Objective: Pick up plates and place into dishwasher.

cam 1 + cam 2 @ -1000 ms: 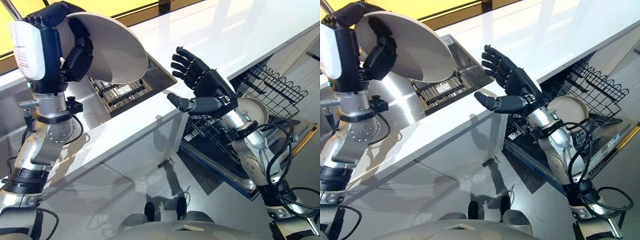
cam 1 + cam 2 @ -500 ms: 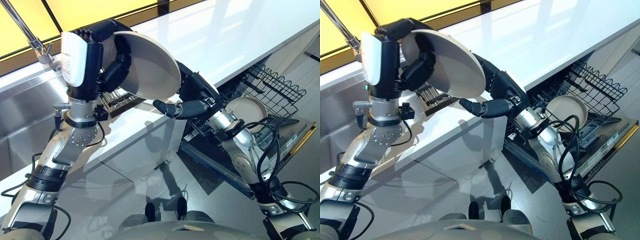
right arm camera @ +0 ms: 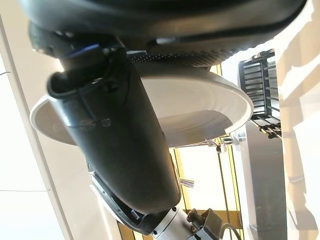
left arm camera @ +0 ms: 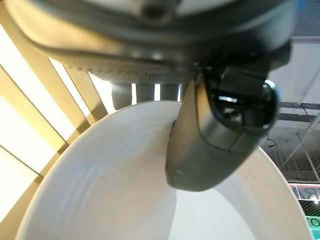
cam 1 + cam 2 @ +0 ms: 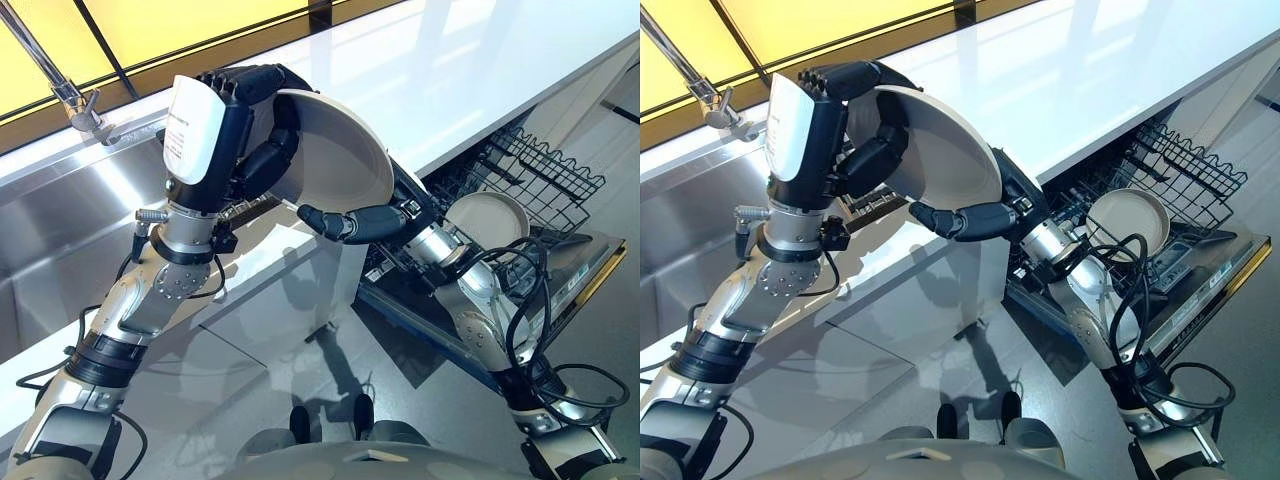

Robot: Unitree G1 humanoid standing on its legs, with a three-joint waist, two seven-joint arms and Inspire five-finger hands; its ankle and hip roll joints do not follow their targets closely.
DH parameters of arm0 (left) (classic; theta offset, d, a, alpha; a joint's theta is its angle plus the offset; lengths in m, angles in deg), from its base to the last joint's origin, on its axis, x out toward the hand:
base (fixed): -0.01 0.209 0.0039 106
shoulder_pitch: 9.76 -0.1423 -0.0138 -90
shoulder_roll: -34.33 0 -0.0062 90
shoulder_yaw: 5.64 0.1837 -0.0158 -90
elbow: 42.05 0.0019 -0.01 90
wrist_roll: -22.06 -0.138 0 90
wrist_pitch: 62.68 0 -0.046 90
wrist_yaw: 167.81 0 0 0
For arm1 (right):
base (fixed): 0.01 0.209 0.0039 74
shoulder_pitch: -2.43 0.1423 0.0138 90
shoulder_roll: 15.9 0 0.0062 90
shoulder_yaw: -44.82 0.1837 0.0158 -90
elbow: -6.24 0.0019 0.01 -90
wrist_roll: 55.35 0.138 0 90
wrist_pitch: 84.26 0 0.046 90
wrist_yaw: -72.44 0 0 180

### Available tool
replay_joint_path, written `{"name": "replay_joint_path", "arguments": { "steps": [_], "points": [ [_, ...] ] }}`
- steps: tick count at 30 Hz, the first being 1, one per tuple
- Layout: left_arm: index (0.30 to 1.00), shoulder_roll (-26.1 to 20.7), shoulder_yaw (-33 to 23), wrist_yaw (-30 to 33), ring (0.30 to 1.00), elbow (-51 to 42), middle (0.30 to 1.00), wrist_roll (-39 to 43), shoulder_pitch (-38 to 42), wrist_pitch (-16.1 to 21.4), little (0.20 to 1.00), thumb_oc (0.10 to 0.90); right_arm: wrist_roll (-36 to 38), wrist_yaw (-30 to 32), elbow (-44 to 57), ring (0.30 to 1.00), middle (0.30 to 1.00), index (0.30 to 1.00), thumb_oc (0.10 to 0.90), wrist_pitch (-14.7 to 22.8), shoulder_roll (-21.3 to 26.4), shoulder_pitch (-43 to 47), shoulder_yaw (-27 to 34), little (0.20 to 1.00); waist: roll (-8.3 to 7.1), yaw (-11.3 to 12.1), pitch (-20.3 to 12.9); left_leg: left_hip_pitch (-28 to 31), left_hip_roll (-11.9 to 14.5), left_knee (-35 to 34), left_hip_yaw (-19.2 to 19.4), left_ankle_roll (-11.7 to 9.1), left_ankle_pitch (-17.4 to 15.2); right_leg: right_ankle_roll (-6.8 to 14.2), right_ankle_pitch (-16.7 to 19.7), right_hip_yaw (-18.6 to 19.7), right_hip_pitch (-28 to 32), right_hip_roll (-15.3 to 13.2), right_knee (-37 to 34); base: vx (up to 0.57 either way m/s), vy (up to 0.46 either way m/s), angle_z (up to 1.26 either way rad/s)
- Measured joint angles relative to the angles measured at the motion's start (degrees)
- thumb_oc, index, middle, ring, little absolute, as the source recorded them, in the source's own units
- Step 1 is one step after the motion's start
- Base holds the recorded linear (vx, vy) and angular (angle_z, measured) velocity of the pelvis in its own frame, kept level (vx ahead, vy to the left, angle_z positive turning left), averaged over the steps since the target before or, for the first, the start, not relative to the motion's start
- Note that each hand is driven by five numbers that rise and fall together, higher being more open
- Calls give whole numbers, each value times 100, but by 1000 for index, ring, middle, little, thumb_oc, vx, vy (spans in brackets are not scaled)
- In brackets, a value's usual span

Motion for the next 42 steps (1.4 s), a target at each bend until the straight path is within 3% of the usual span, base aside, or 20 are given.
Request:
{"name": "replay_joint_path", "arguments": {
  "steps": [3,4,8,9,15,26,27,28,29,30,36,42],
  "points": [
    [300,-3,4,0,300,0,300,-1,0,0,200,100,0,21,0,900,900,900,800,3,-2,-22,-1,900,0,-12,0,-2,-12,-4,-14,9,6,1,0,-15,1,-19,5,-13,-15,2],
    [300,-3,4,0,300,0,300,-1,0,1,200,100,1,26,0,552,552,552,394,3,-8,-24,-3,494,0,-8,0,-3,-12,-4,-9,9,6,1,0,-18,2,-18,3,-14,-11,3],
    [300,9,6,7,300,0,300,-3,-4,-4,200,100,1,84,0,396,396,396,213,12,-21,-32,-32,313,1,4,-2,-2,-4,-1,9,15,11,-1,2,-12,4,-5,-21,0,0,0],
    [300,24,6,7,300,0,300,-5,-9,-13,200,100,1,91,0,300,300,300,100,14,-21,-32,-32,200,2,4,-3,-2,-4,-2,11,17,12,-1,2,-10,4,-3,-27,0,0,0],
    [300,279,7,7,300,-58,300,-46,-256,0,200,100,-30,542,-1,300,300,300,100,18,-68,-89,94,200,15,29,-16,1,-6,-47,12,17,13,-1,4,-8,9,-3,-75,0,1,-1],
    [300,646,-37,-156,300,-95,300,357,-760,6,200,100,-282,560,-1,300,300,300,100,128,-96,-294,102,200,20,175,-21,9,-6,-95,8,18,19,-1,3,-73,38,-4,-140,-6,-2,2],
    [387,655,-55,-196,387,-111,387,411,-796,14,302,202,-288,553,-1,300,300,300,100,128,-100,-303,100,200,20,197,-21,10,-7,-95,8,18,19,-1,3,-75,39,-5,-140,0,0,0],
    [533,658,-78,-263,533,-121,533,491,-822,20,472,372,-290,547,-1,300,300,300,100,128,-119,-318,100,200,20,223,-21,12,-8,-95,7,19,19,-1,3,-75,42,-6,-140,0,0,0],
    [756,669,-101,-359,756,-128,756,557,-827,19,733,633,-293,551,-1,300,300,300,100,128,-157,-344,100,200,21,250,-21,14,-8,-95,6,19,19,-1,3,-77,46,-6,-138,0,0,0],
    [900,677,-121,-502,900,-134,900,704,-827,15,900,800,-308,572,-1,300,300,300,100,128,-204,-377,101,200,20,277,-21,16,-7,-95,3,19,19,0,3,-82,48,-7,-135,0,0,0],
    [900,755,-248,-1277,900,-128,900,1638,-1015,-14,900,800,-468,708,0,300,300,300,100,151,-283,-522,102,200,22,294,-22,8,-9,-125,-77,32,43,0,2,-159,61,-16,-141,23,3,6],
    [900,892,-261,-1485,900,-137,900,2077,-1069,-34,900,800,-1542,1095,15,300,300,300,100,683,-279,-522,103,200,22,290,-22,8,-9,-128,-17,32,44,0,2,-148,41,-15,-141,0,11,-2]
  ]
}}
